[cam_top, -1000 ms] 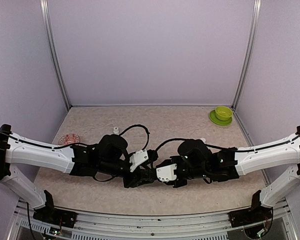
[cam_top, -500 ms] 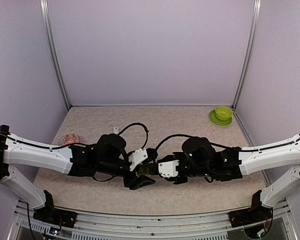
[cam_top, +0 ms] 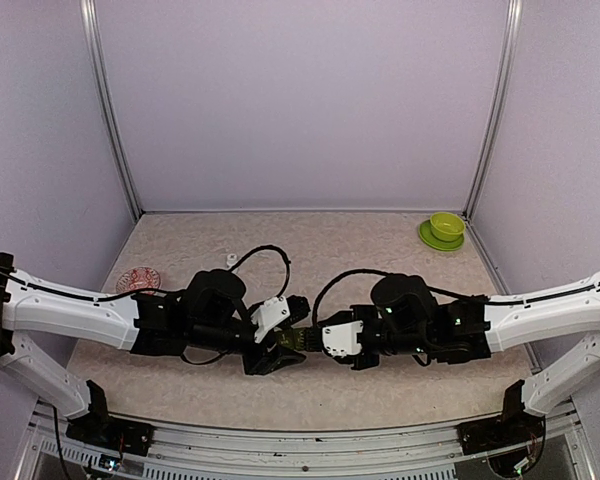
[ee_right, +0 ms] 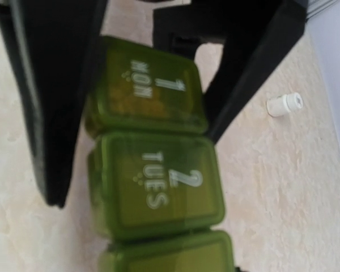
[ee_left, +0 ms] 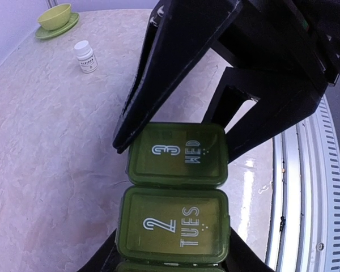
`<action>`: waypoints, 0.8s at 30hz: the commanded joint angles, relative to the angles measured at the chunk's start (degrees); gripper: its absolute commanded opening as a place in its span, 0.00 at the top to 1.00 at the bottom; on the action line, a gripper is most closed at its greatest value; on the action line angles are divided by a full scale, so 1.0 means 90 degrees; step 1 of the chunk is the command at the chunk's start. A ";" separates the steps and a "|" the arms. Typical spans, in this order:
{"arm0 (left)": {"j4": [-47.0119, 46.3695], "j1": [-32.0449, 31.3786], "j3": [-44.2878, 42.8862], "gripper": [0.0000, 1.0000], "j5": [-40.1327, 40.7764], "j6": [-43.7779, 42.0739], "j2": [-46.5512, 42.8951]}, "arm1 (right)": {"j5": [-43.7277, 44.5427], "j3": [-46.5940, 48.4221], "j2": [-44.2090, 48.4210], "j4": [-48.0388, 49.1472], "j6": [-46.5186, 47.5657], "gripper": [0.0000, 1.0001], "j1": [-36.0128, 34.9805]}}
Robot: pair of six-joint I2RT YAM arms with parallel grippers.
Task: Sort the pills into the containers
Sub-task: Pass from the right arm to the left
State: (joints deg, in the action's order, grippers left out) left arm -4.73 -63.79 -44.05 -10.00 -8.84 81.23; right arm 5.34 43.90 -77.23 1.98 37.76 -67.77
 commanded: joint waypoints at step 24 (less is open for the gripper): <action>-0.2165 0.1706 0.0644 0.19 -0.3360 0.5016 -0.0191 | 0.0854 -0.0307 0.0330 0.0774 0.0180 0.76 0.0000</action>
State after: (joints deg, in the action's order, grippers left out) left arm -16.01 -49.15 -39.00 -32.08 24.51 77.87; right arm 10.48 42.13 -75.79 5.76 38.50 -67.77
